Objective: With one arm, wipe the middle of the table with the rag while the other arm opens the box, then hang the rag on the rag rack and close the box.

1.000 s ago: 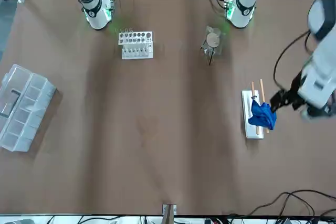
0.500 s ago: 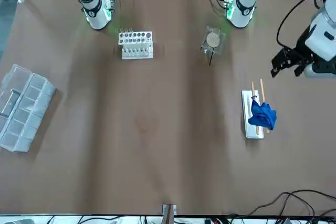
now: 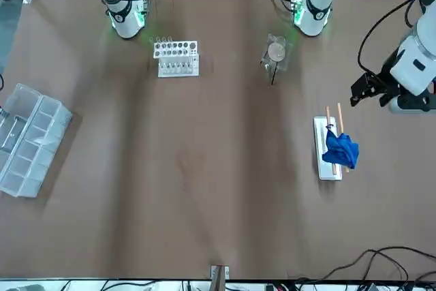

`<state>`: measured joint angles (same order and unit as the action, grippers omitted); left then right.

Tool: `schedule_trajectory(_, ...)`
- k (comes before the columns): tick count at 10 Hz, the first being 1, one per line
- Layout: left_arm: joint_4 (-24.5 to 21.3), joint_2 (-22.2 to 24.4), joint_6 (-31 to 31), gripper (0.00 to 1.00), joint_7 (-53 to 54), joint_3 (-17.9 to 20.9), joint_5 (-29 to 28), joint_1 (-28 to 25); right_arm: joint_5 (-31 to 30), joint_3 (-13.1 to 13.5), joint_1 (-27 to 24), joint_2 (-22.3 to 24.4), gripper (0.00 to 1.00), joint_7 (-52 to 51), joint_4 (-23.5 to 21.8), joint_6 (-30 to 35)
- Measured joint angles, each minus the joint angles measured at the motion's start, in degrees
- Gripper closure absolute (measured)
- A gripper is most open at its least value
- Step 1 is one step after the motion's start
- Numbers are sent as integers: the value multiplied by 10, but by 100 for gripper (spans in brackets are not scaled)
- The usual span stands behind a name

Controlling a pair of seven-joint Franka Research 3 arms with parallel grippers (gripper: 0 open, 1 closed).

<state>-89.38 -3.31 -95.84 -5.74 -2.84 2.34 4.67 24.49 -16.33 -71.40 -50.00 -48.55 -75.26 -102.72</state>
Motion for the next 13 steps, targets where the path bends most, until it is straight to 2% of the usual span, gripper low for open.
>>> schedule_trajectory(3,1,-6,0,1,1,-3,0,5,25,0,2,1,99,32,36,84)
schedule_trajectory(5,3,-6,0,1,1,-2,0,2,37,-9,29,1,99,70,50,146)
schedule_trajectory(9,7,-8,0,1,1,-3,0,1,59,-10,120,-1,97,87,48,151)
schedule_trajectory(13,10,-9,0,1,1,-3,0,1,43,-5,148,-4,96,87,39,71)
